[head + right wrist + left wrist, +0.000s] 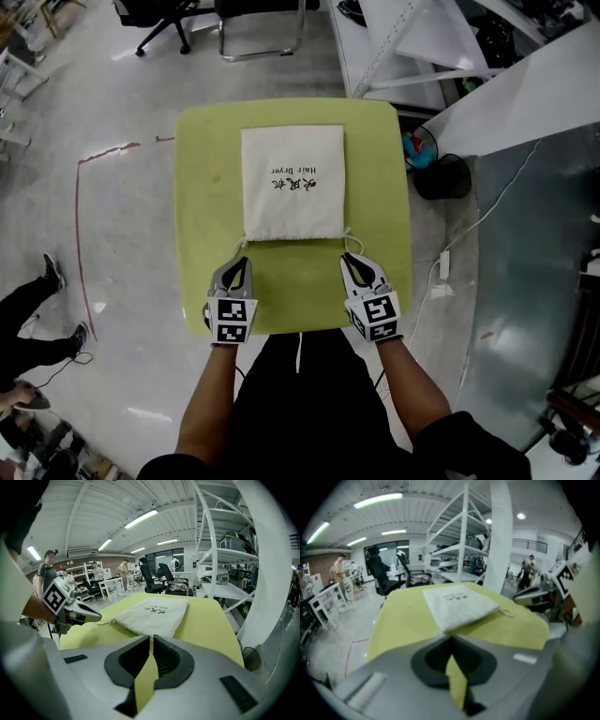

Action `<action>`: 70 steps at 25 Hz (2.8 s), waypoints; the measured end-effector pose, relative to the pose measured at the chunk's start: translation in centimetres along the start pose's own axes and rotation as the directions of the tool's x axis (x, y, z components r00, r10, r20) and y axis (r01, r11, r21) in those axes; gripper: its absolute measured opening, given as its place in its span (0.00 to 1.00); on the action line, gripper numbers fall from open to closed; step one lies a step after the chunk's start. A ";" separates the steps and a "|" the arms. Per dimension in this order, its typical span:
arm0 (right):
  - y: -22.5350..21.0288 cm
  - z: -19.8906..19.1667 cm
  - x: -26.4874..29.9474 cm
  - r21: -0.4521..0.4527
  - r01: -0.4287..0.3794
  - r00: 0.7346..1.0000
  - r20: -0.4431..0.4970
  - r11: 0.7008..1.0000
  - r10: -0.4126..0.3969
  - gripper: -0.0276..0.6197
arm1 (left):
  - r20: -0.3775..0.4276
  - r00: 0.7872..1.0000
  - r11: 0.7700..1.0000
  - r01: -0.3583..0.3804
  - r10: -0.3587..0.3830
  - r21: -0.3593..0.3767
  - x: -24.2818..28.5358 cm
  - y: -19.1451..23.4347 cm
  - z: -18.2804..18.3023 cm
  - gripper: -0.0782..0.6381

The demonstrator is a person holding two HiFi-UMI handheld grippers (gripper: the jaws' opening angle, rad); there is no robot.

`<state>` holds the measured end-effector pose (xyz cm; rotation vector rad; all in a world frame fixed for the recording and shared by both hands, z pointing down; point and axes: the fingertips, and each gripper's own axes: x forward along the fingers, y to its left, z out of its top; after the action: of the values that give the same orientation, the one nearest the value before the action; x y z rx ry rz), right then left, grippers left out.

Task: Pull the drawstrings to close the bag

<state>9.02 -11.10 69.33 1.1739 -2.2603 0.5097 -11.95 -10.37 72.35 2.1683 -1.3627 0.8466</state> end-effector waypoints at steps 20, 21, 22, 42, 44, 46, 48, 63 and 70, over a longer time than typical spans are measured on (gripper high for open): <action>-1.1 1.0 2.6 0.021 -0.035 0.999 -0.002 0.999 0.035 0.04 | -0.180 0.984 0.998 0.005 0.008 0.070 2.4 4.0 -1.3 0.40; -1.2 1.1 2.8 0.021 -0.037 0.999 -0.001 0.999 0.037 0.04 | -0.192 0.981 0.997 0.003 0.012 0.074 2.5 4.2 -1.5 0.40; -1.3 1.2 2.9 0.021 -0.038 0.999 0.000 0.999 0.038 0.04 | -0.203 0.979 0.997 0.003 0.012 0.076 2.5 4.3 -1.8 0.40; -1.3 1.5 3.1 0.033 -0.041 0.999 -0.007 0.999 0.041 0.04 | -0.282 0.959 0.998 -0.006 0.023 0.063 1.2 6.0 -3.8 0.33; -1.1 1.6 3.2 0.031 -0.043 0.999 -0.005 0.999 0.043 0.04 | -0.289 0.957 0.998 -0.007 0.027 0.070 1.1 6.3 -4.2 0.33; -0.9 1.8 3.1 0.029 -0.045 0.999 -0.002 0.999 0.045 0.04 | -0.286 0.958 0.997 -0.013 0.035 0.076 1.0 6.5 -4.0 0.30; -0.8 1.8 3.1 0.029 -0.048 0.999 -0.001 0.998 0.048 0.04 | -0.273 0.961 0.996 -0.017 0.039 0.083 1.0 6.7 -3.6 0.22; -0.5 1.4 2.9 0.043 -0.047 0.999 -0.009 0.998 0.047 0.04 | -0.321 0.947 0.996 0.050 -0.025 0.072 1.9 6.3 -4.2 0.18; -3.8 -1.3 2.1 0.015 0.047 0.995 -0.092 0.999 -0.045 0.04 | -0.288 0.957 0.999 0.033 -0.026 0.019 1.4 6.4 -3.1 0.12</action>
<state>11.57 -13.82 71.92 1.1844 -2.1501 0.5550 -18.13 -11.89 75.84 1.9819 -1.1773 1.1225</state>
